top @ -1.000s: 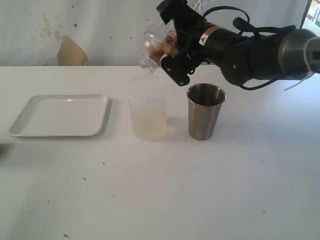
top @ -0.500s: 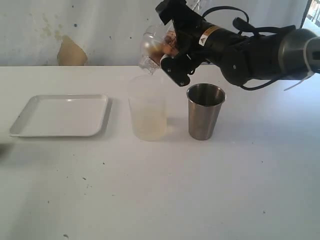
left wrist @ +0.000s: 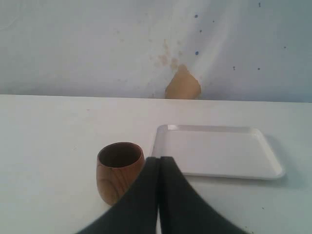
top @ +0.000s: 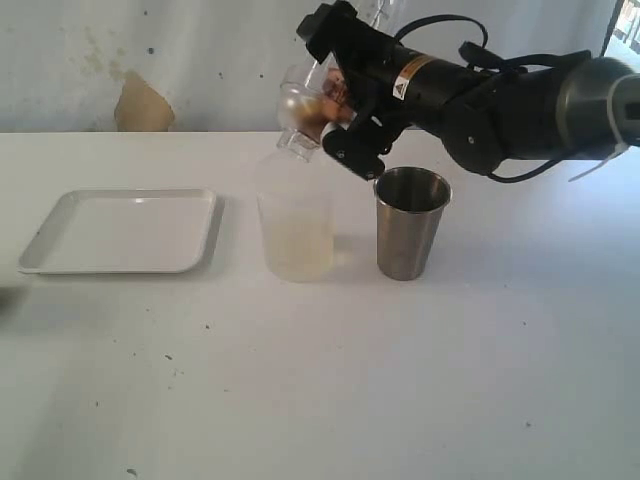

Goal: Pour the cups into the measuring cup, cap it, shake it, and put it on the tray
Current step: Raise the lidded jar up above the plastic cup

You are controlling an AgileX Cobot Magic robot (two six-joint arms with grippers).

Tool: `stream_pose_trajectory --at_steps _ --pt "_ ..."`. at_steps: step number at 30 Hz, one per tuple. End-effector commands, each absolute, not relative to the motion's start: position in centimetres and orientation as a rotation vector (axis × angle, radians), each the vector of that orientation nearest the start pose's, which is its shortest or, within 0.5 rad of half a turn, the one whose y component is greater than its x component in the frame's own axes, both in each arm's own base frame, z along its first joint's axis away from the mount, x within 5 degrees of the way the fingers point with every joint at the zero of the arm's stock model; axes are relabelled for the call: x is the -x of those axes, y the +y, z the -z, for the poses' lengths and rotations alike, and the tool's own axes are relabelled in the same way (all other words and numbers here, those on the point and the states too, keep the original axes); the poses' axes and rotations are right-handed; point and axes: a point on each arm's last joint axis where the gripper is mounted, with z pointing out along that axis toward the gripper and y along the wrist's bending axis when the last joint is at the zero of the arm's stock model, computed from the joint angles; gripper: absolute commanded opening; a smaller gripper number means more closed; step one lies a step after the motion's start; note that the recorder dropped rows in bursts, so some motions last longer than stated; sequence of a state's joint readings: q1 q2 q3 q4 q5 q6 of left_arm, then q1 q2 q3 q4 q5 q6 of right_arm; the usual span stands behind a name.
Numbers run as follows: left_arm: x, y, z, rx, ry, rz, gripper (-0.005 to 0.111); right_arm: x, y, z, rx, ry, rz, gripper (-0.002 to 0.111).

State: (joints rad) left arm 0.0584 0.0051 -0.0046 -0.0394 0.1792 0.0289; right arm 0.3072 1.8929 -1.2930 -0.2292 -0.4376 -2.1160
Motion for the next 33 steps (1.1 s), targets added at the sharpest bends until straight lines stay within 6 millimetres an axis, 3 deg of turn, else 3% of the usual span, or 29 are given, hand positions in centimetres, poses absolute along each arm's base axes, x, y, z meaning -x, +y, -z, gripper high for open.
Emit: stream_pose_trajectory --at_steps 1,13,22,33 --pt "-5.6 0.3 -19.7 0.056 1.657 -0.026 0.001 -42.0 14.4 -27.8 1.798 0.344 1.445 0.000" --pt "-5.6 0.3 -19.7 0.056 1.657 -0.026 0.001 -42.1 14.4 -27.9 1.798 0.347 1.444 0.000" --pt "-5.6 0.3 -19.7 0.056 1.657 -0.026 0.001 -42.8 12.7 -28.3 1.785 0.386 1.481 0.000" --pt "-5.6 0.3 -19.7 0.056 1.657 -0.026 0.001 -44.2 13.2 -27.3 1.743 0.364 1.495 0.000"
